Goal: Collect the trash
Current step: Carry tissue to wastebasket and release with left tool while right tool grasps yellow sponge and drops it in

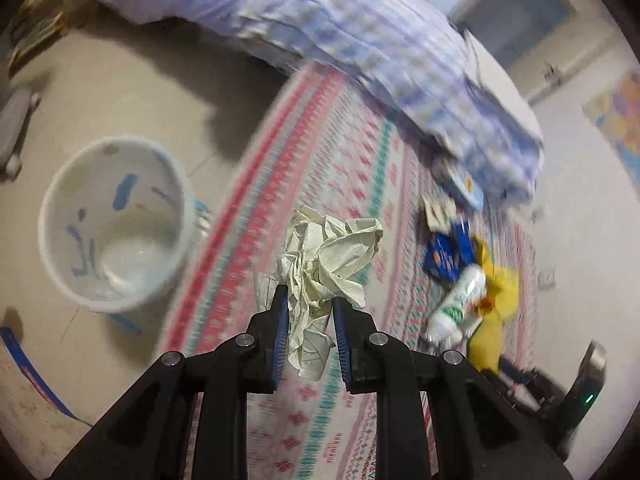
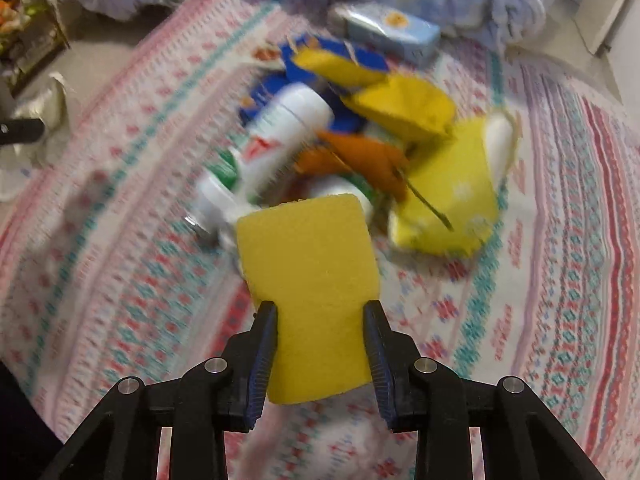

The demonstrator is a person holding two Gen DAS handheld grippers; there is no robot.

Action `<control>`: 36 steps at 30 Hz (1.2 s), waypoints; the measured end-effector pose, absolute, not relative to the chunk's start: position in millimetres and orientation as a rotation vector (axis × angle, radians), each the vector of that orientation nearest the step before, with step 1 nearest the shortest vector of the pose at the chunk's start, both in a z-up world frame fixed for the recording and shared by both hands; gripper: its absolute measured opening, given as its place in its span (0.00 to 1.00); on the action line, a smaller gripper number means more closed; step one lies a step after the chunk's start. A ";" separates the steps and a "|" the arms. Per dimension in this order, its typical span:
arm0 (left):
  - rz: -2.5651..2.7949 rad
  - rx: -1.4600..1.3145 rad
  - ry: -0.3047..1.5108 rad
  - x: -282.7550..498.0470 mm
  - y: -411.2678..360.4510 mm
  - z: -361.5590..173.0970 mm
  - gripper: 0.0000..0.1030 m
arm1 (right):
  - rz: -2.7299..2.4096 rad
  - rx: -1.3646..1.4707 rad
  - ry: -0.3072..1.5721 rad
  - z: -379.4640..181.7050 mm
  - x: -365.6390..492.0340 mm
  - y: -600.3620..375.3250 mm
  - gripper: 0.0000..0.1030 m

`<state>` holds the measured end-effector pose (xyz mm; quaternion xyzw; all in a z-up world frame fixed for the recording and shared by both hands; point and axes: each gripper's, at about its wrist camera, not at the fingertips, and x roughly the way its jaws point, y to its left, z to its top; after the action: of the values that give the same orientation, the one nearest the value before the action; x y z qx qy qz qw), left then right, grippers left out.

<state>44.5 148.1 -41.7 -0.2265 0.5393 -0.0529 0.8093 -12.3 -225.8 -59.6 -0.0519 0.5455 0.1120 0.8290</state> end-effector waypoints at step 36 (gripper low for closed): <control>0.319 -0.960 1.099 2.9 369.8 -87.6 0.61 | 0.688 0.055 1.106 -62.9 63.1 54.0 0.43</control>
<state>2.9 369.8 -87.6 -0.4366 0.4998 0.1452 0.7338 63.1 54.0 -62.9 0.0256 0.5145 0.3203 0.7950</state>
